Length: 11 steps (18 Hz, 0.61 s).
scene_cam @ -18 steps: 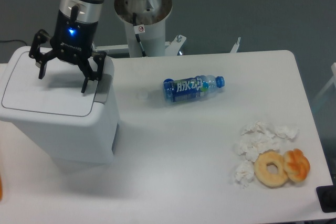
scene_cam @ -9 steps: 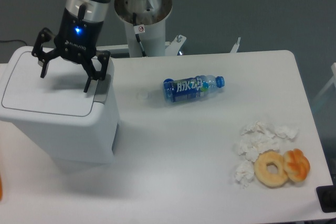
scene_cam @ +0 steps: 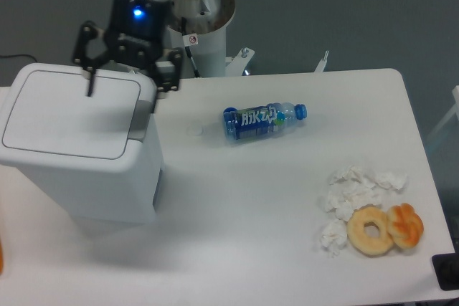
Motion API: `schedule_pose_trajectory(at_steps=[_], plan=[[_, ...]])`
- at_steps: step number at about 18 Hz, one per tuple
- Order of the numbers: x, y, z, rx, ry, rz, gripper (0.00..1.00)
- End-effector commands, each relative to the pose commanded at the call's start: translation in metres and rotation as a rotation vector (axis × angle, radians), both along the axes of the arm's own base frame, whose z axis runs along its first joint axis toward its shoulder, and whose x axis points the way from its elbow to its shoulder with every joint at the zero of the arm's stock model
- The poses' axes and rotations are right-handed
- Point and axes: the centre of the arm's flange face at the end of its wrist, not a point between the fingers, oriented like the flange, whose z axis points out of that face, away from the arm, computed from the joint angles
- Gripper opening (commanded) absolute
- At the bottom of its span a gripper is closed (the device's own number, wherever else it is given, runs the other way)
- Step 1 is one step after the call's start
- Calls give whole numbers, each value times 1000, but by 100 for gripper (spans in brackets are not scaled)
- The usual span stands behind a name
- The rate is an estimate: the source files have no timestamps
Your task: Close the trash can
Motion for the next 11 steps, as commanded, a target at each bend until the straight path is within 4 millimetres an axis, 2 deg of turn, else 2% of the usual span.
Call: schedule_pose_trajectory(at_steps=[4, 8, 11], plan=[[-28, -14, -9, -107, 153, -45, 100], [-58, -15, -34, -261, 278, -127, 100], [-65, -20, -30, -333, 352, -145, 100]])
